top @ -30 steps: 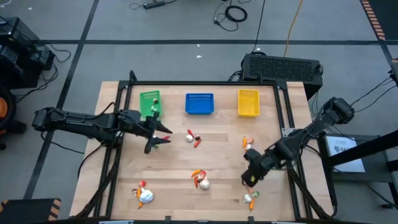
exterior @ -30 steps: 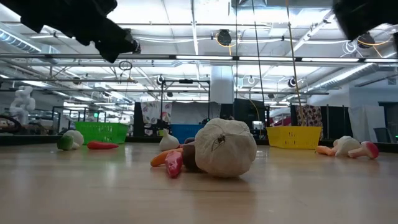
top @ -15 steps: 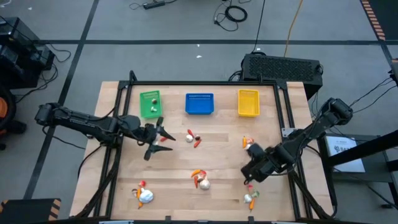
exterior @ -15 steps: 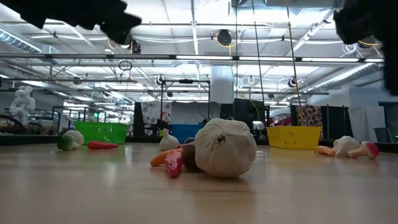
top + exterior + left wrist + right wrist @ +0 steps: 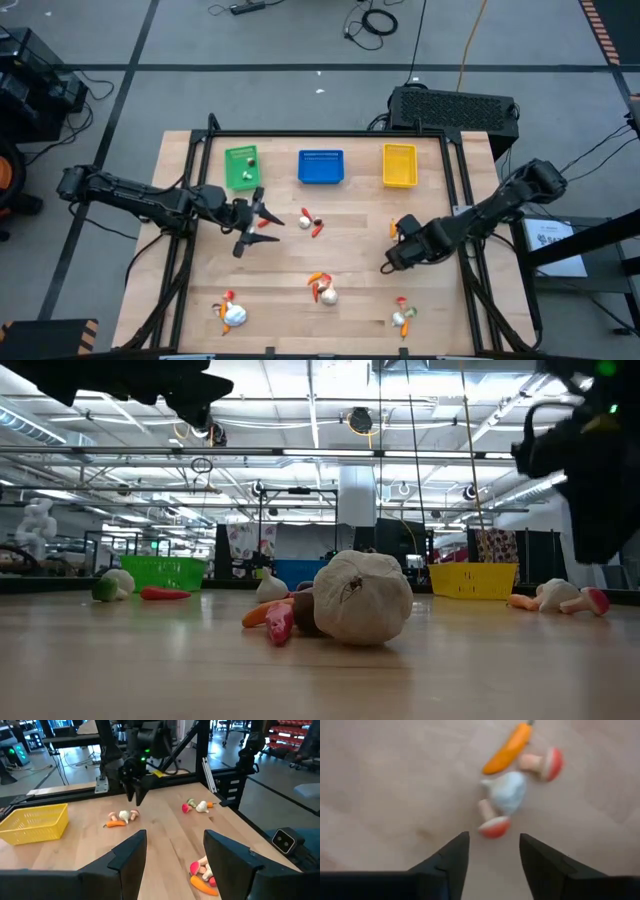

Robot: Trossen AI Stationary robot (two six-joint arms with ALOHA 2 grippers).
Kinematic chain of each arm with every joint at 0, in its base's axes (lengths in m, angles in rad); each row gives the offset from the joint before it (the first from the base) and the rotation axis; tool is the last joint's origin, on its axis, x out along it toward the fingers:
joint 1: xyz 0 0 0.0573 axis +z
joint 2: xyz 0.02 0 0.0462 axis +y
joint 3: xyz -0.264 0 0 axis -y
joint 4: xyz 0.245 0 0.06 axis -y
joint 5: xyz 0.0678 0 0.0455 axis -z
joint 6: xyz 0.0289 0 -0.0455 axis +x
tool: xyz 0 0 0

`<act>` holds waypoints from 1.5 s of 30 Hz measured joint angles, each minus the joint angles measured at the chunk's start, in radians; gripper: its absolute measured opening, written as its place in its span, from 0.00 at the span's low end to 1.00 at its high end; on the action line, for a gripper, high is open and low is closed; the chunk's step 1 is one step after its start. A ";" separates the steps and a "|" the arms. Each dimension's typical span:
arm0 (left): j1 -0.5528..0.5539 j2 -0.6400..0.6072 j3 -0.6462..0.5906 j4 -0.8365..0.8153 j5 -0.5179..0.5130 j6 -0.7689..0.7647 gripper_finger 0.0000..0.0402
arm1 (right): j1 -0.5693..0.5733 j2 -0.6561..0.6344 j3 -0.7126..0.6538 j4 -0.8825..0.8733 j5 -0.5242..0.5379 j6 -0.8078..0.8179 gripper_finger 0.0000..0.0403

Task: Sort produce into baskets
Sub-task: Put the orange mushroom into the green bin

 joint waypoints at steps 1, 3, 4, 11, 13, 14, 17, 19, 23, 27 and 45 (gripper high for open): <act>0.000 0.000 0.000 -0.009 0.000 -0.001 0.51 | -0.012 0.000 -0.013 0.005 0.000 -0.001 0.47; 0.000 0.000 0.000 -0.010 0.000 -0.020 0.51 | -0.028 0.000 -0.036 0.008 -0.001 -0.003 0.52; 0.000 0.000 0.000 -0.010 0.000 -0.024 0.51 | -0.033 0.000 -0.049 0.021 -0.001 -0.006 0.54; 0.000 0.008 0.000 -0.008 0.000 -0.025 0.51 | -0.044 0.000 -0.133 0.195 -0.045 -0.030 0.60; 0.000 0.014 0.000 -0.007 0.000 -0.025 0.51 | -0.044 0.000 -0.151 0.217 -0.053 -0.016 0.61; 0.000 0.019 0.000 -0.002 0.000 -0.025 0.51 | -0.044 0.000 -0.160 0.227 -0.052 -0.005 0.61; 0.000 0.033 0.000 -0.006 -0.017 -0.019 0.51 | -0.044 0.000 -0.178 0.248 -0.052 0.003 0.59; 0.000 0.041 0.000 -0.002 -0.030 -0.019 0.51 | -0.044 0.000 -0.182 0.259 -0.052 0.004 0.57; 0.000 0.051 0.000 -0.004 -0.047 -0.018 0.51 | -0.044 0.000 -0.183 0.258 -0.049 0.001 0.50; 0.000 0.054 0.000 -0.004 -0.048 -0.018 0.51 | -0.044 0.000 -0.183 0.258 -0.054 0.001 0.39; -0.031 0.227 0.001 0.277 -0.002 0.001 0.51 | -0.043 -0.004 -0.044 0.461 -0.065 -0.312 0.17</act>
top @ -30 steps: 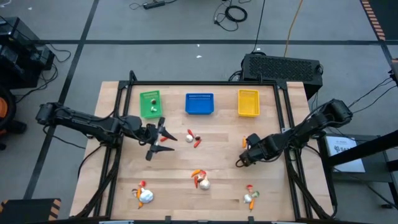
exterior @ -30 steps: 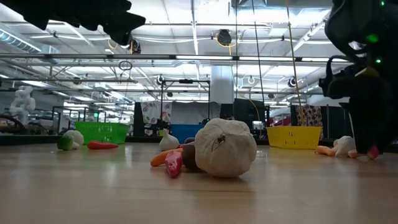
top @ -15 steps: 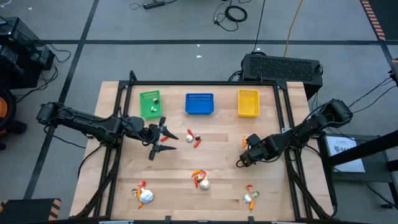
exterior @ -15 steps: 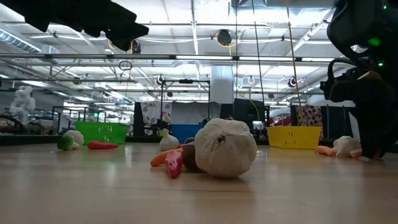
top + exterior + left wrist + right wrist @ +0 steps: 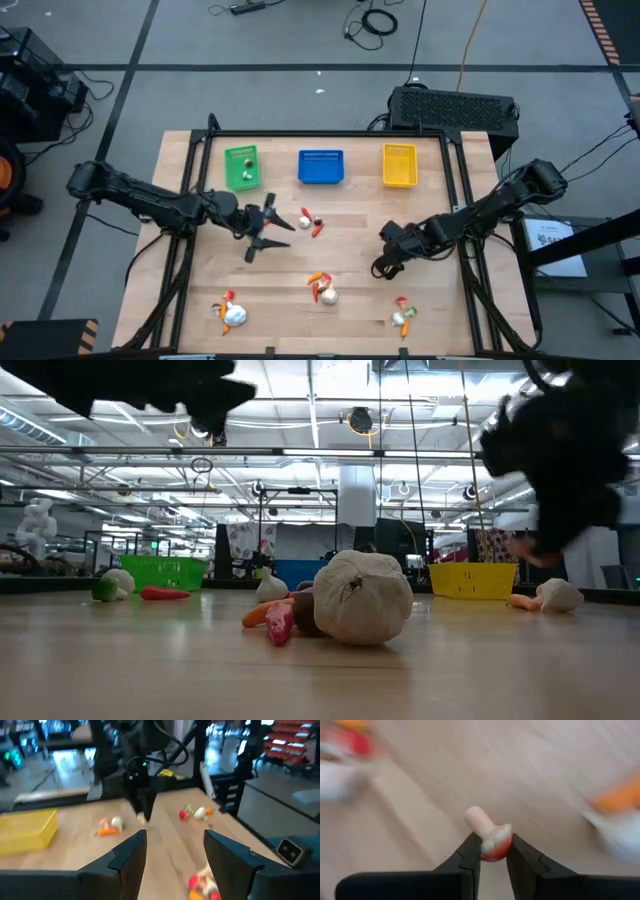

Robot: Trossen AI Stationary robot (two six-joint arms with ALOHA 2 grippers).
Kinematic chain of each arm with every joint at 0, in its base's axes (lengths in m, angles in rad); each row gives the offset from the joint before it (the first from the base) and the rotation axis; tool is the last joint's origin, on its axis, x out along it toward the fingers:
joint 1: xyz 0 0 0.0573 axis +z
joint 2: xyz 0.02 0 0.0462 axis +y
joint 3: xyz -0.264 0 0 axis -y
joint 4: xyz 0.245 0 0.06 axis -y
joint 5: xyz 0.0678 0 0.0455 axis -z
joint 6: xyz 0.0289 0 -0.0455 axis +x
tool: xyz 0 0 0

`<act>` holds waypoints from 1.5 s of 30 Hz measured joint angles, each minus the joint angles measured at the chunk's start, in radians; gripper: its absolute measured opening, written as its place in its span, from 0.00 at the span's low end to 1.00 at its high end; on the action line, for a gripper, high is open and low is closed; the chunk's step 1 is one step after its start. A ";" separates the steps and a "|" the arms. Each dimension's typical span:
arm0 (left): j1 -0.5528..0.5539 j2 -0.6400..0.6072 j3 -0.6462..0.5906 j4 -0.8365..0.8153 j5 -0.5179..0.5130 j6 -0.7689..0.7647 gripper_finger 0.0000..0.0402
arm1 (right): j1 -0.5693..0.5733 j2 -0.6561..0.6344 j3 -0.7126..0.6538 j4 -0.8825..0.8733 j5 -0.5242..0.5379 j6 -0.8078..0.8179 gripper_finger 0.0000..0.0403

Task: Sort produce into baskets
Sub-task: Put the orange mushroom into the green bin

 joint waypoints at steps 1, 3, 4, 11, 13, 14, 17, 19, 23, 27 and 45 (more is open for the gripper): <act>-0.007 0.045 0.000 0.049 0.001 0.029 0.51 | 0.000 0.000 0.001 0.060 0.016 -0.029 0.17; -0.024 0.139 0.000 0.159 0.001 0.100 0.51 | -0.001 0.000 0.001 0.173 0.039 -0.101 0.17; -0.033 0.188 0.005 0.211 0.001 0.134 0.51 | -0.001 0.000 0.002 0.222 0.044 -0.132 0.17; -0.091 0.486 0.157 0.402 -0.011 0.283 0.51 | -0.001 0.004 0.002 0.349 0.066 -0.225 0.17; -0.103 0.562 0.226 0.402 -0.043 0.291 0.51 | -0.001 0.004 0.002 0.346 0.076 -0.227 0.17; -0.105 0.597 0.257 0.400 -0.061 0.293 0.51 | -0.002 0.004 0.002 0.347 0.076 -0.228 0.17; -0.105 0.685 0.336 0.398 -0.089 0.296 0.51 | -0.002 0.004 0.002 0.347 0.076 -0.234 0.17; -0.100 0.725 0.378 0.396 -0.091 0.298 0.51 | -0.002 0.004 0.001 0.349 0.076 -0.234 0.17; -0.080 0.789 0.436 0.400 -0.092 0.297 0.51 | -0.002 0.004 0.001 0.348 0.075 -0.234 0.17; -0.059 0.840 0.466 0.396 -0.092 0.295 0.51 | -0.002 0.004 0.002 0.349 0.072 -0.234 0.17; -0.028 0.873 0.484 0.399 -0.083 0.286 0.40 | -0.002 0.004 0.001 0.357 0.071 -0.234 0.17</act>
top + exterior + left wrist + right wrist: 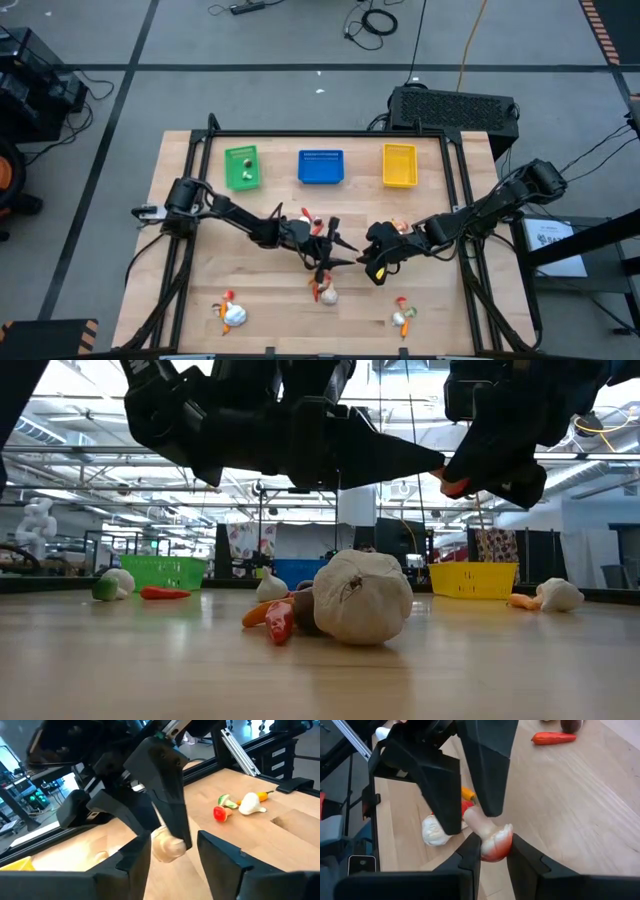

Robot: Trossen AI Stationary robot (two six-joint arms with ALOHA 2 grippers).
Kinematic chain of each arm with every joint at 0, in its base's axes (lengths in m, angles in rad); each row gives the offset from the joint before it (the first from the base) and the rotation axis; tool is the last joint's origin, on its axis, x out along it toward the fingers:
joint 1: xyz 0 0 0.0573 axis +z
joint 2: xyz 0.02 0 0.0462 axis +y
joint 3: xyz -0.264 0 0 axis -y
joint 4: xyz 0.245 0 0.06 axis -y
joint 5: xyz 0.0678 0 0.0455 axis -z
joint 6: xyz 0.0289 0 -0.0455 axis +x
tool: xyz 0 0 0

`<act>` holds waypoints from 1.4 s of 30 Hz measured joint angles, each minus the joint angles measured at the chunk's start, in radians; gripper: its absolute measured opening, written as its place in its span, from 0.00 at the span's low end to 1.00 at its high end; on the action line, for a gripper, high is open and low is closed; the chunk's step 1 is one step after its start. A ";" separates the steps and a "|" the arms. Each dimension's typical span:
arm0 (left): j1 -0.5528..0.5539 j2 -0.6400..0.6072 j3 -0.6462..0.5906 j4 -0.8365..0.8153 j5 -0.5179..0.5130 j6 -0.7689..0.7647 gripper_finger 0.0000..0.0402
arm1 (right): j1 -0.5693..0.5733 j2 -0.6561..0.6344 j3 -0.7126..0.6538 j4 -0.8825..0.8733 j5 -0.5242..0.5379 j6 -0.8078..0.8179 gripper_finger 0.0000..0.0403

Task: Sort produce into baskets
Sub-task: Put the orange mushroom into the green bin

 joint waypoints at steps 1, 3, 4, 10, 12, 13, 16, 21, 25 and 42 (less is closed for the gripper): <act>0.000 0.000 0.000 0.000 0.000 0.000 0.38 | 0.000 0.000 0.000 0.000 0.000 0.000 0.17; 0.000 0.000 0.000 0.000 0.000 0.000 0.35 | 0.000 0.000 0.000 0.000 0.000 -0.003 0.17; 0.000 0.000 0.000 0.000 0.000 0.000 0.33 | 0.000 0.000 0.000 0.000 0.000 -0.003 0.17; 0.000 0.000 0.000 -0.019 0.000 0.000 0.23 | 0.000 0.000 0.000 0.000 0.000 -0.003 0.17; 0.000 0.000 0.000 -0.022 0.000 0.000 0.20 | 0.000 0.000 0.000 -0.001 0.000 -0.003 0.17; 0.000 0.000 0.000 -0.023 0.000 0.001 0.18 | 0.000 0.000 0.000 -0.002 0.000 -0.003 0.17; 0.000 0.000 0.000 -0.023 0.000 0.001 0.14 | 0.000 0.001 0.000 -0.002 0.000 -0.007 0.17; 0.000 0.000 0.000 -0.023 0.000 0.001 0.09 | 0.000 0.001 0.000 -0.002 0.000 -0.027 0.19; 0.000 -0.001 0.000 -0.027 0.000 0.002 0.07 | 0.000 0.001 0.000 -0.002 0.000 -0.059 0.26; 0.022 -0.442 0.000 -1.011 -0.384 -0.021 0.07 | -0.001 0.001 -0.001 -0.054 0.059 -0.108 0.60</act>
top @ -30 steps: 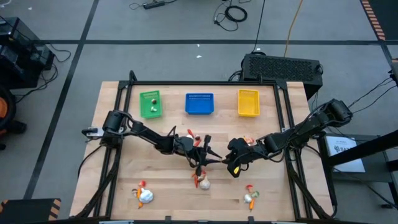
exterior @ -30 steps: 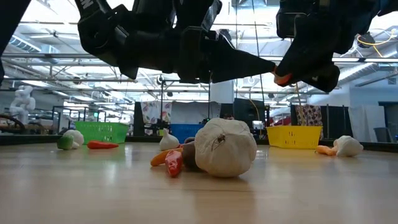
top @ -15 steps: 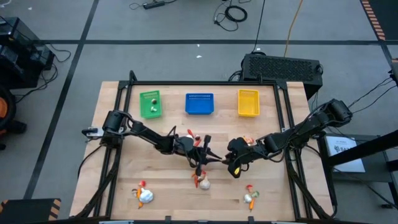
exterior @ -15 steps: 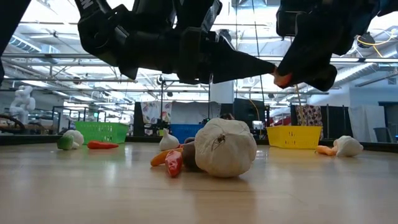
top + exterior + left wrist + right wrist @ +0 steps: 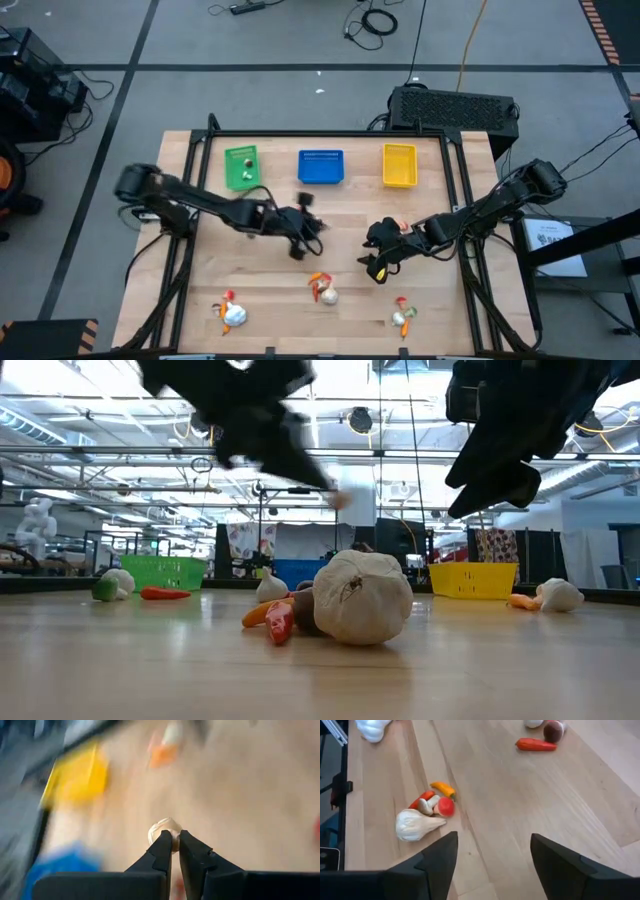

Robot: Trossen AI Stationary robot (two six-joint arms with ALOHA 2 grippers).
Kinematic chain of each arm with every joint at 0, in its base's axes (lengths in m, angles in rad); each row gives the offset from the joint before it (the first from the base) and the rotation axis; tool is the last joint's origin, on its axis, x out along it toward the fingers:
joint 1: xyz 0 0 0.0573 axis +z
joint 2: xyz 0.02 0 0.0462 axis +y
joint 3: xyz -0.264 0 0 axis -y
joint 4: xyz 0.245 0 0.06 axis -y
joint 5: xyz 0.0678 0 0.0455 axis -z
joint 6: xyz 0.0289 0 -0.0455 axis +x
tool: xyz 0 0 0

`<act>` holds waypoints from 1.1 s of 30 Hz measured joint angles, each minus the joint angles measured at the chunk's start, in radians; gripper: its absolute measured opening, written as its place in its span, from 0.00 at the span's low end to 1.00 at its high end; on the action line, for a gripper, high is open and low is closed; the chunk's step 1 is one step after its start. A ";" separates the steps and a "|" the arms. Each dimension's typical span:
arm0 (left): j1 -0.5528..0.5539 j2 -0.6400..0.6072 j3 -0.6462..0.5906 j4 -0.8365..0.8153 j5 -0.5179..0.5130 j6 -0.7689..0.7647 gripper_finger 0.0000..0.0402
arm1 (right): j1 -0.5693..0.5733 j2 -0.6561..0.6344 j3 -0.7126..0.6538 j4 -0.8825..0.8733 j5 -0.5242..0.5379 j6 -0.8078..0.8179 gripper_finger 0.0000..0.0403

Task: Sort produce into baskets
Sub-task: Put the orange mushroom into the green bin, then put the brown mushroom into the green bin

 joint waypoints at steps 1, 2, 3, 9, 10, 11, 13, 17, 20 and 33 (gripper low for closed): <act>0.000 -0.039 0.000 -0.100 -0.060 -0.032 0.07 | 0.000 0.000 0.000 0.000 0.007 0.000 0.60; 0.000 -0.079 0.000 -0.195 -0.122 -0.068 0.07 | 0.000 0.000 0.000 0.000 0.018 -0.001 0.60; 0.000 -0.118 0.000 -0.284 -0.185 -0.101 0.07 | 0.000 0.000 0.000 0.000 0.028 -0.001 0.60; 0.037 -0.333 -0.037 -0.695 -0.418 -0.267 0.07 | 0.000 0.000 0.000 0.002 0.092 -0.001 0.60; 0.053 -0.372 -0.057 -0.729 -0.422 -0.290 0.07 | 0.000 0.000 0.000 0.002 0.104 -0.001 0.60; 0.072 -0.411 -0.083 -0.745 -0.424 -0.316 0.07 | 0.000 0.000 0.000 0.002 0.115 -0.001 0.60; 0.111 -0.488 -0.148 -0.744 -0.424 -0.360 0.07 | 0.000 0.000 0.000 0.003 0.125 -0.003 0.60; 0.182 -0.594 -0.256 -0.669 -0.422 -0.375 0.07 | 0.000 0.000 0.000 0.006 0.128 -0.033 0.60; 0.221 -0.607 -0.248 -0.652 -0.406 -0.368 0.09 | 0.000 0.000 0.000 0.013 0.146 -0.054 0.60; 0.512 -0.598 -0.248 -0.637 -0.196 -0.278 0.24 | -0.001 0.000 -0.001 0.023 0.151 -0.091 0.60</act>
